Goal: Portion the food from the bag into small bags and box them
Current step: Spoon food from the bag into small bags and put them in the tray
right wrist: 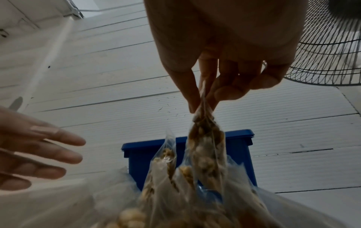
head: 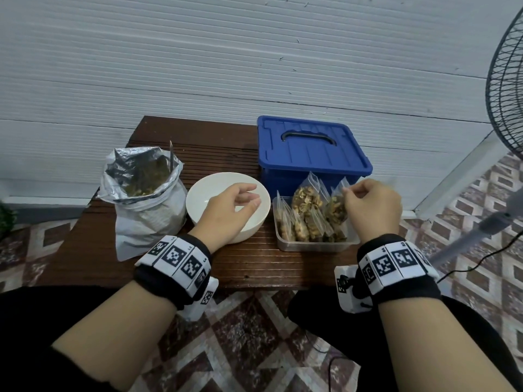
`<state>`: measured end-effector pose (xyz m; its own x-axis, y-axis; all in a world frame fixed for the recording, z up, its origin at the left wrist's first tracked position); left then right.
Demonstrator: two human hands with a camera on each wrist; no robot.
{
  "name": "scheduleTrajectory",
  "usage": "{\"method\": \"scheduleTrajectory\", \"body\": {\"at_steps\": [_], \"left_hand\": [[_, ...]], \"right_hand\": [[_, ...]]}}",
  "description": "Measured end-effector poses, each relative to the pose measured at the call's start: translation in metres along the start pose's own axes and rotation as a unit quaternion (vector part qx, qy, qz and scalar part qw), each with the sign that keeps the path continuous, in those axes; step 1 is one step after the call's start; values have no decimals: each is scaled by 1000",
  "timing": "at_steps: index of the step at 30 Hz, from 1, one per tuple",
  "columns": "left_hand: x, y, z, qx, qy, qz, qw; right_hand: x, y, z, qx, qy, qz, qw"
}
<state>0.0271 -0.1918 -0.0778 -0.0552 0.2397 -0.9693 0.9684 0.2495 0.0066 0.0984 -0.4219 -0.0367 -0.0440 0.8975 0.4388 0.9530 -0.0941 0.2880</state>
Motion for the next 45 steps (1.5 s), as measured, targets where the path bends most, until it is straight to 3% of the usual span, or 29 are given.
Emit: {"method": "scheduleTrajectory", "body": {"at_steps": [3,5,11,15,18,23,26,30,32,40,45], "left_hand": [[3,4,-6,-21,-1,-6,1000],[4,6,-11,-35,5,-8,999],[11,14,-22,-60,26,-24,998],[13,20,-23,-28,123,-35,991],[17,27,-22,30,246,-71,966],[12,33,-14,124,404,-142,895],[12,35,-8,140,446,-162,869],[14,37,-6,125,464,-168,861],[16,39,-6,114,465,-158,864],[15,41,-13,15,357,-91,929],[5,33,-19,-65,123,-35,990]], "right_hand": [[-1,-4,12,74,-10,9,997],[-2,-4,15,84,2,22,996],[0,0,4,46,51,49,996],[4,0,-4,14,88,50,995],[11,0,-8,1,112,32,993],[27,-4,-8,4,133,-1,991],[31,-6,-6,6,133,-19,991],[33,-7,-4,2,139,-30,990],[34,-8,-4,2,140,-32,990],[41,-11,-5,13,148,-41,988],[54,-16,2,43,131,-64,988]]}}
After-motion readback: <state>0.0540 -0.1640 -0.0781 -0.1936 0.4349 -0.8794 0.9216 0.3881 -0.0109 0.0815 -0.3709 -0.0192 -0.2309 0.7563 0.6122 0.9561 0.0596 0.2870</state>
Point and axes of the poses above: each hand's wrist, its own y-axis towards the middle knuckle, its own z-axis out of the palm, x = y × z, the point moved 2 cm from there along y, towards the middle knuckle, and after that the axes turned 11 degrees about -y, right-handed, at the moved point
